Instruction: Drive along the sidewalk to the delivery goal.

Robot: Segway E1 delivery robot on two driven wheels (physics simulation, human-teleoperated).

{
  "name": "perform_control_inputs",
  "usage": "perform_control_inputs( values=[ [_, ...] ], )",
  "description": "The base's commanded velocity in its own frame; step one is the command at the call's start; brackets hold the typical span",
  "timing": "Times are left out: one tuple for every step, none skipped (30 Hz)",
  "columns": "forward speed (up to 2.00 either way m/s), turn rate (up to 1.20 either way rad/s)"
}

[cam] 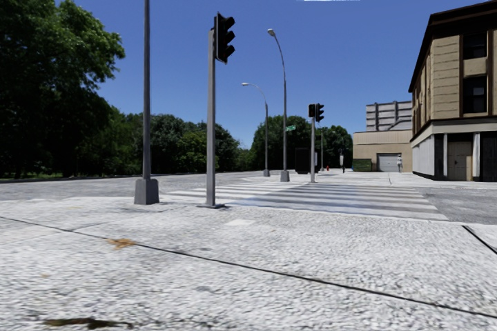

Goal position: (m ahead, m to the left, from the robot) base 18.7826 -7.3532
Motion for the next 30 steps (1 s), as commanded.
perform_control_inputs(
  values=[
    [2.00,-0.41],
    [2.00,-0.41],
    [2.00,-0.41],
    [2.00,-0.41],
    [2.00,-0.41],
    [2.00,-0.41],
    [2.00,-0.41],
    [2.00,-0.41],
    [2.00,-0.41],
    [2.00,-0.16],
    [2.00,0.00],
    [2.00,0.00],
    [2.00,0.00],
    [2.00,0.00],
    [2.00,0.00],
    [2.00,0.00],
    [2.00,0.00],
    [2.00,0.00],
    [2.00,0.00],
    [2.00,0.00],
    [2.00,0.00],
    [2.00,0.00],
    [2.00,0.00],
    [2.00,0.00],
    [2.00,0.00],
    [2.00,0.00],
    [2.00,0.00],
    [2.00,0.00],
    [2.00,0.00],
    [2.00,-0.11]
  ],
)
